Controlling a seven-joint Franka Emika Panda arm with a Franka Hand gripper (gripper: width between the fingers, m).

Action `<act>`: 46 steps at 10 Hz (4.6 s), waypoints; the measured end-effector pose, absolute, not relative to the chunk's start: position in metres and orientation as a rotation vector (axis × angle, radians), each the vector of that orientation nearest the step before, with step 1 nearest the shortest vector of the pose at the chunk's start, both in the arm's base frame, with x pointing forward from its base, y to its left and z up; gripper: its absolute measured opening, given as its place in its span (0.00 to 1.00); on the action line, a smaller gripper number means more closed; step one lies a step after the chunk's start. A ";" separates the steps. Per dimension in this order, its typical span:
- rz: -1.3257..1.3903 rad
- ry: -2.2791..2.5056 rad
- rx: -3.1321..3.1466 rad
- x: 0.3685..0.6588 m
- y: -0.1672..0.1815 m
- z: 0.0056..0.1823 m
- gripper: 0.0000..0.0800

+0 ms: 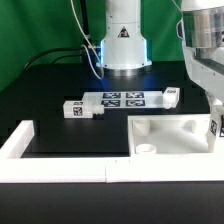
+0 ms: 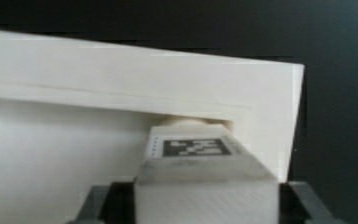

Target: Assemble one leg

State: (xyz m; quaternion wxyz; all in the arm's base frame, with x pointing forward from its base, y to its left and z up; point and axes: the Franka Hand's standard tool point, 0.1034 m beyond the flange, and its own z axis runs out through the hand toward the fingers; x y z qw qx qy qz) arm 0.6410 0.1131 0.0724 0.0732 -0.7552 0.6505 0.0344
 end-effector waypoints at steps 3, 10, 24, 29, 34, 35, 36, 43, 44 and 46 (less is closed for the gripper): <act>0.068 1.344 -2.687 0.638 0.115 0.071 0.65; -0.121 -0.038 -3.057 0.648 0.111 0.072 0.81; 0.087 2.068 -2.126 0.642 0.105 0.069 0.36; 0.045 1.322 -2.664 0.638 0.110 0.067 0.79; -0.041 0.544 -2.997 0.637 0.117 0.069 0.81; -0.065 0.232 -3.061 0.637 0.122 0.069 0.81; -0.076 0.145 -3.065 0.637 0.120 0.069 0.81; -0.046 0.902 -2.922 0.638 0.118 0.068 0.36; -0.025 1.134 -2.833 0.637 0.118 0.067 0.36; 0.018 1.565 -2.588 0.639 0.120 0.066 0.36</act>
Offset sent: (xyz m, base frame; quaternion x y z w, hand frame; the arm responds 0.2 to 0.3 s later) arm -0.0051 0.0212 -0.0010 -0.0605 -0.0244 -0.4241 0.9033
